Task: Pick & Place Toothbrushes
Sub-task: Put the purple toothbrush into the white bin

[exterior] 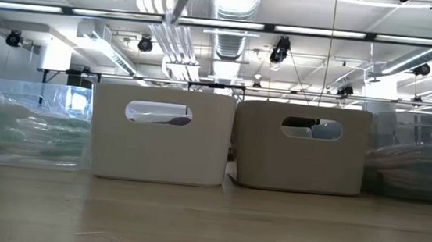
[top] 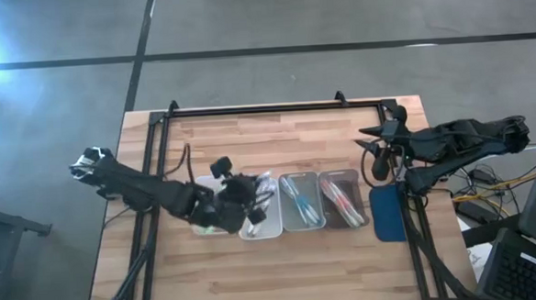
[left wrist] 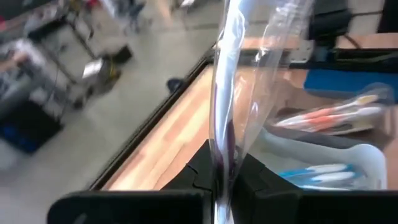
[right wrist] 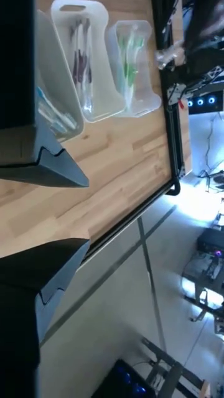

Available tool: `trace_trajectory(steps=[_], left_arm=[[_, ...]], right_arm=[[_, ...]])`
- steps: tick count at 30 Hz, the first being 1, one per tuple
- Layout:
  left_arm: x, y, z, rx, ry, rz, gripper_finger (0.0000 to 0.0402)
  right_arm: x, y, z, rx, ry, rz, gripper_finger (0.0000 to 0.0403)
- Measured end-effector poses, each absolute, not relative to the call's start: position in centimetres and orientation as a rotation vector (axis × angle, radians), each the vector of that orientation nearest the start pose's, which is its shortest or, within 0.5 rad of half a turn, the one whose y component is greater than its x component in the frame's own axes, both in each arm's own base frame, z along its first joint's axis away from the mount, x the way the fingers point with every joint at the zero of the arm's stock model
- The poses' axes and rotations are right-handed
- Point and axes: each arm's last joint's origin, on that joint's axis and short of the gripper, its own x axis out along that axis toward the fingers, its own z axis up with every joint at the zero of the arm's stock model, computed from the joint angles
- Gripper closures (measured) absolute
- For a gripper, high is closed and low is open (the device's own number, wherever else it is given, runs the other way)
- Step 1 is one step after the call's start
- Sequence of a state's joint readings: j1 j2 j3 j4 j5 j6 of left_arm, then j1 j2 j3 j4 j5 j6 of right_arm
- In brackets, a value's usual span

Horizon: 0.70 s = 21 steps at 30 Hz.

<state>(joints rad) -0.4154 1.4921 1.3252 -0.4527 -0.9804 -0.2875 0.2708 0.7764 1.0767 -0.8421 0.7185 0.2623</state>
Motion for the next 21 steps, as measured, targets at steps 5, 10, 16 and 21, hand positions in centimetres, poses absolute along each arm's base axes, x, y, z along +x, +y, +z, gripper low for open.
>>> trace_trajectory(steps=[5,10,16,21], left_arm=[[29.8,-8.8,36.8,-0.029,0.475,0.588,0.0376],[29.8,-7.1,38.9,-0.187,0.523,0.524,0.0378],[29.4,-5.8,39.9,-0.294,0.564,0.531,0.0382],[28.9,-5.2,38.6,-0.393,0.659,0.591,0.0374]], right_arm=[[12.3,1.4,37.3,-0.058,0.425,-0.485,0.0253],[12.2,1.3,37.2,-0.066,0.440,-0.492,0.0244],[12.0,1.0,36.8,-0.078,0.481,-0.511,0.0239],[11.8,0.7,36.6,-0.079,0.506,-0.536,0.0246]])
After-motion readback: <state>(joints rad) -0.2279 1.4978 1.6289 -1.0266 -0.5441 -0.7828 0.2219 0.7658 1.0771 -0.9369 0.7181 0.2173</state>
